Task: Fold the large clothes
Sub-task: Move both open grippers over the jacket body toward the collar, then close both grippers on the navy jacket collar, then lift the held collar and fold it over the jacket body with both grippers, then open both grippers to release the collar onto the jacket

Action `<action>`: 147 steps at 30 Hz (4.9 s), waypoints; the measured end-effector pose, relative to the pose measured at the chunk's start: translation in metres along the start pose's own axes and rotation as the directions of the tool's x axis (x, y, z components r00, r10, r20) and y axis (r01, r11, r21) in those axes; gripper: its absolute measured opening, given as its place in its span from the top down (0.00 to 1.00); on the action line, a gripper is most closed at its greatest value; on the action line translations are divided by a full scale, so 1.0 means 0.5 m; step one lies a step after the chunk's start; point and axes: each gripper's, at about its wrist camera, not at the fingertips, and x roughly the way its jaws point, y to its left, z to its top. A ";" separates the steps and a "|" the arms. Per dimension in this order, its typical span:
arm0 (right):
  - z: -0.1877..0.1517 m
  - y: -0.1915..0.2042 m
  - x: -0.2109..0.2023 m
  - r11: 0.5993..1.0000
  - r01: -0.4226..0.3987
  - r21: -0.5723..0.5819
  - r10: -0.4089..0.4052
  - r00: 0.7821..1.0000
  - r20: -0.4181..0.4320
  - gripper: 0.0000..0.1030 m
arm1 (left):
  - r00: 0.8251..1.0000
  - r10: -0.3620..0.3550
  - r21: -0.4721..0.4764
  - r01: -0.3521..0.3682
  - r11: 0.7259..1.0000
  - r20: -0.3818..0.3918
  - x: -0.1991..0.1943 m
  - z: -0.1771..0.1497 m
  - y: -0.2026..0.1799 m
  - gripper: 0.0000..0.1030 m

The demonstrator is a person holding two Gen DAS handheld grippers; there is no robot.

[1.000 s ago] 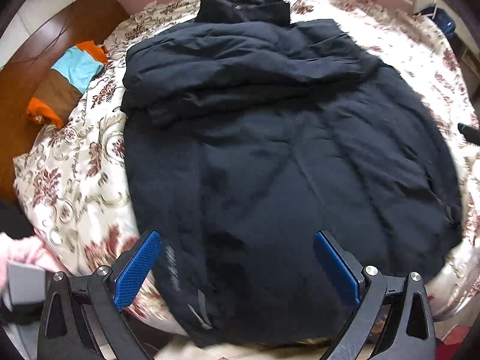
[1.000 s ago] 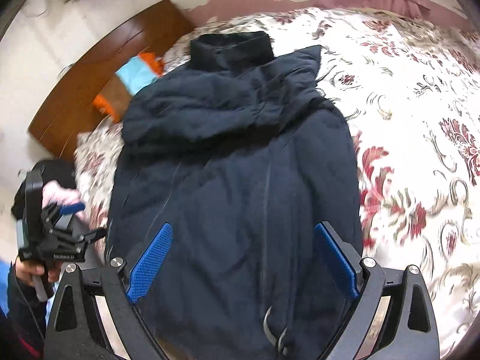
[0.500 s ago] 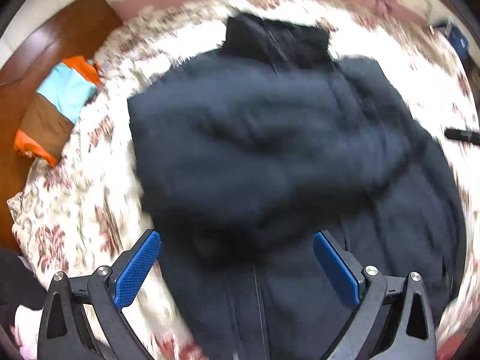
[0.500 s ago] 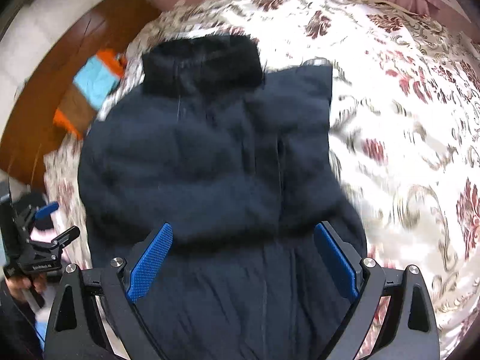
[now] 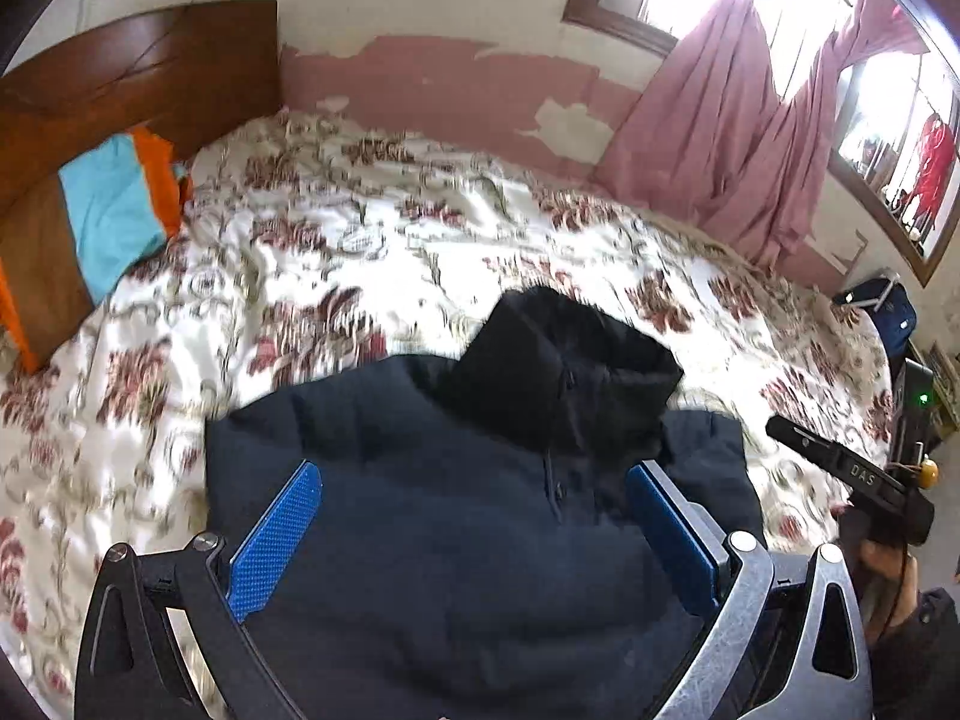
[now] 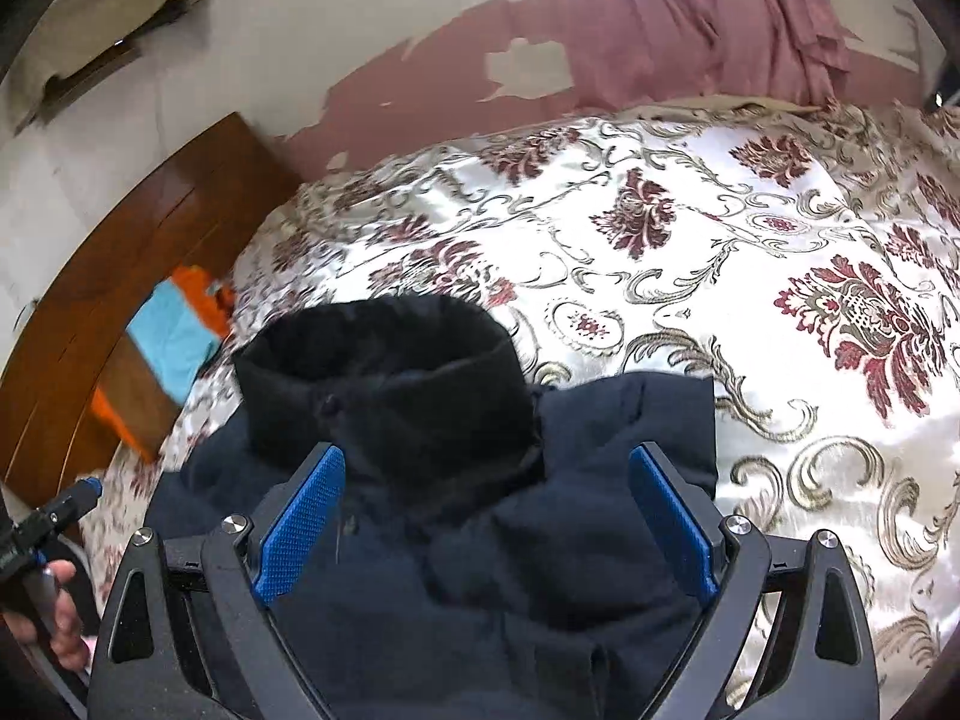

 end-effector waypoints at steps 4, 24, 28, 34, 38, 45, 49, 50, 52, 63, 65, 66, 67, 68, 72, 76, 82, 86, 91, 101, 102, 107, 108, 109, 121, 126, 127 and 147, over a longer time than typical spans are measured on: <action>0.034 0.002 0.043 1.000 0.009 0.002 -0.009 1.000 0.003 0.10 | 0.998 0.041 -0.001 -0.041 0.999 0.042 0.069 0.049 -0.017 0.00; 0.055 0.034 0.202 0.997 0.068 -0.044 -0.068 0.998 -0.014 0.90 | 0.996 0.090 -0.019 -0.090 0.996 0.026 0.277 0.084 -0.046 0.76; 0.035 0.015 0.162 0.997 0.055 -0.060 -0.055 0.998 0.001 0.97 | 0.995 0.091 0.033 -0.093 0.995 0.032 0.261 0.065 -0.050 0.91; -0.037 0.001 0.080 0.990 0.030 -0.136 -0.027 0.999 0.028 0.98 | 0.995 0.097 0.129 -0.101 0.986 0.035 0.188 0.018 -0.059 0.93; -0.089 -0.016 0.026 0.985 0.016 -0.174 -0.008 0.999 0.046 0.99 | 0.996 0.090 0.176 -0.094 0.980 0.028 0.124 -0.044 -0.063 0.94; -0.195 -0.070 0.015 0.989 -0.011 -0.147 0.015 0.999 0.029 1.00 | 0.997 0.071 0.094 -0.069 0.993 -0.014 0.093 -0.157 -0.033 0.95; -0.237 -0.111 0.038 0.994 -0.003 -0.105 0.006 1.000 0.030 1.00 | 0.996 0.089 0.054 -0.090 0.994 0.025 0.126 -0.223 -0.020 0.97; -0.236 -0.115 0.029 0.995 -0.027 -0.097 0.032 0.998 0.049 1.00 | 0.994 0.093 0.061 -0.096 0.994 0.053 0.130 -0.234 -0.019 0.97; -0.228 -0.107 0.005 0.993 -0.035 -0.111 0.045 0.995 0.091 1.00 | 0.990 0.093 0.077 -0.101 0.992 0.104 0.133 -0.253 -0.020 0.97; -0.095 0.025 0.040 0.971 -0.178 -0.157 0.187 0.981 0.048 0.99 | 0.990 0.068 0.092 -0.079 0.993 0.123 0.134 -0.255 -0.016 0.97; -0.117 0.040 0.104 0.969 -0.199 -0.149 0.184 0.977 -0.108 0.99 | 0.991 0.065 0.104 -0.077 0.992 0.118 0.128 -0.254 -0.016 0.97; -0.130 0.041 0.114 0.970 -0.183 -0.161 0.166 0.979 -0.115 0.99 | 0.991 0.069 0.116 -0.082 0.990 0.113 0.122 -0.251 -0.017 0.96; -0.140 0.039 0.116 0.969 -0.183 -0.167 0.166 0.980 -0.113 0.99 | 0.991 0.076 0.126 -0.090 0.988 0.112 0.115 -0.249 -0.017 0.96; -0.149 0.034 0.118 0.968 -0.193 -0.162 0.176 0.977 -0.118 0.99 | 0.989 0.089 0.142 -0.105 0.984 0.115 0.101 -0.243 -0.018 0.96; -0.161 0.011 0.130 0.966 -0.228 -0.121 0.210 0.967 -0.147 0.99 | 0.978 -0.014 0.170 -0.022 0.985 0.206 0.018 -0.226 -0.018 0.92; -0.179 -0.010 0.138 0.966 -0.255 -0.038 0.247 0.959 -0.140 0.99 | 0.961 -0.143 0.138 0.113 0.984 0.238 -0.018 -0.175 -0.041 0.86; -0.211 -0.019 0.169 0.967 -0.244 -0.076 0.228 0.958 -0.176 0.99 | 0.980 -0.075 0.232 0.117 0.966 -0.182 0.170 -0.143 -0.126 0.86; -0.191 0.005 0.215 0.969 -0.199 -0.145 0.157 0.953 -0.260 0.99 | 0.974 0.002 0.246 0.055 0.968 -0.225 0.220 -0.141 -0.133 0.86; -0.164 0.036 0.285 0.970 -0.144 -0.198 0.075 0.944 -0.321 1.00 | 0.946 0.015 0.127 0.028 0.991 -0.323 0.275 -0.127 -0.115 0.89; -0.160 0.004 0.340 0.970 -0.208 -0.126 0.175 0.956 -0.235 1.00 | 0.943 0.097 0.139 -0.055 0.989 -0.318 0.366 -0.121 -0.121 0.92; -0.161 0.005 0.340 0.969 -0.208 -0.130 0.175 0.958 -0.228 1.00 | 0.947 0.087 0.124 -0.050 0.991 -0.310 0.366 -0.123 -0.117 0.92; -0.170 0.018 0.328 0.970 -0.182 -0.163 0.150 0.970 -0.191 1.00 | 0.962 0.114 0.164 -0.075 0.984 -0.249 0.362 -0.134 -0.129 0.92; -0.167 0.016 0.325 0.969 -0.186 -0.160 0.155 0.970 -0.190 1.00 | 0.965 0.122 0.178 -0.081 0.981 -0.231 0.359 -0.137 -0.133 0.92; -0.166 0.013 0.324 0.969 -0.193 -0.152 0.164 0.969 -0.188 1.00 | 0.969 0.125 0.187 -0.085 0.979 -0.214 0.357 -0.140 -0.135 0.92; -0.161 0.007 0.330 0.969 -0.192 -0.156 0.167 0.972 -0.164 1.00 | 0.986 0.096 0.183 -0.071 0.981 -0.134 0.356 -0.143 -0.122 0.92; -0.162 0.023 0.329 0.970 -0.155 -0.186 0.129 0.981 -0.142 1.00 | 0.989 0.099 0.183 -0.078 0.980 -0.108 0.366 -0.143 -0.122 0.92; -0.161 0.023 0.327 0.970 -0.156 -0.186 0.131 0.981 -0.139 1.00 | 0.990 0.099 0.183 -0.079 0.980 -0.102 0.365 -0.144 -0.123 0.93; -0.225 -0.004 0.142 0.990 -0.005 -0.142 0.018 0.996 0.091 0.68 | 0.950 -0.270 -0.053 0.281 0.958 0.156 0.236 -0.193 -0.015 0.92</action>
